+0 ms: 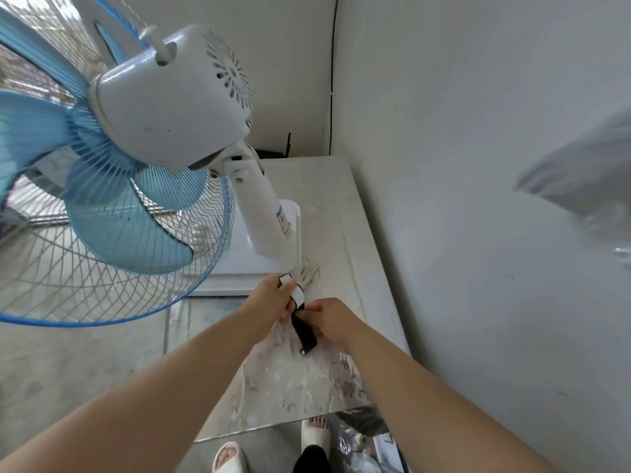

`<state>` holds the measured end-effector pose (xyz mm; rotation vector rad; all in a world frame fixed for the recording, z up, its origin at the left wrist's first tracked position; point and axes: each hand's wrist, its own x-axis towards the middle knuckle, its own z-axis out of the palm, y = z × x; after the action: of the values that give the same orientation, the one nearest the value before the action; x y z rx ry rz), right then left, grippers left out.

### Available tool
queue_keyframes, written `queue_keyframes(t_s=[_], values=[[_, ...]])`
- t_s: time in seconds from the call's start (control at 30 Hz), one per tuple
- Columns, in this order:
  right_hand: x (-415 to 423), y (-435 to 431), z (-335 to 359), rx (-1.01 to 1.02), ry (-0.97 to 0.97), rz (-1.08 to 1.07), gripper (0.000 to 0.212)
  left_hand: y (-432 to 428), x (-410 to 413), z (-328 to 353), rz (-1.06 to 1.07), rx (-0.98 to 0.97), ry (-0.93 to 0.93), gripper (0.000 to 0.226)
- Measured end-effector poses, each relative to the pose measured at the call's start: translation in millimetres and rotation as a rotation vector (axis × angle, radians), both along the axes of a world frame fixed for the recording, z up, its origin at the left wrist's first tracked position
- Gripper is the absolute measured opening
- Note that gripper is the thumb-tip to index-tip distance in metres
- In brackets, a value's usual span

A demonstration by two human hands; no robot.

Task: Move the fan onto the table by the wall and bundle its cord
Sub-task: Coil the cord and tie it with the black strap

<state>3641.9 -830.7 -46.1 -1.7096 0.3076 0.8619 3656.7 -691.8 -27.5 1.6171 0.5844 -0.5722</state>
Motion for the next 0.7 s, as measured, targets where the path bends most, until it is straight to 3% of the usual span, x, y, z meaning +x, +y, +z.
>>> queue_keyframes(t_s=[0.13, 0.23, 0.3, 0.37, 0.43, 0.5, 0.57, 0.6, 0.7], values=[[7, 20, -1, 0.081, 0.050, -0.205, 0.010, 4, -1, 11, 0.006, -0.159, 0.123, 0.014], [18, 30, -2, 0.015, 0.068, -0.249, 0.022, 5, -2, 19, 0.096, -0.290, 0.203, 0.011], [22, 28, 1, -0.062, 0.122, -0.236, 0.016, 1, -1, 17, 0.121, -0.191, 0.151, 0.012], [25, 21, 2, -0.176, 0.075, -0.284, 0.011, -1, -2, 15, 0.095, 0.039, 0.032, 0.016], [23, 10, 4, -0.332, -0.181, -0.440, 0.015, 0, -5, 12, 0.009, 0.328, -0.107, 0.022], [24, 2, 15, -0.428, -0.515, -0.505, 0.022, 1, -9, 10, 0.013, 0.429, -0.229, 0.026], [34, 2, 29, -0.434, -0.707, -0.306, 0.011, 1, -15, 10, 0.023, 0.444, -0.324, 0.023], [41, 6, 36, -0.464, -0.688, -0.141, 0.016, 0, -17, 11, 0.008, 0.457, -0.375, 0.018], [58, 18, 53, -0.653, -0.327, 0.260, 0.051, 0, -21, 10, -0.063, 0.514, -0.465, 0.004]])
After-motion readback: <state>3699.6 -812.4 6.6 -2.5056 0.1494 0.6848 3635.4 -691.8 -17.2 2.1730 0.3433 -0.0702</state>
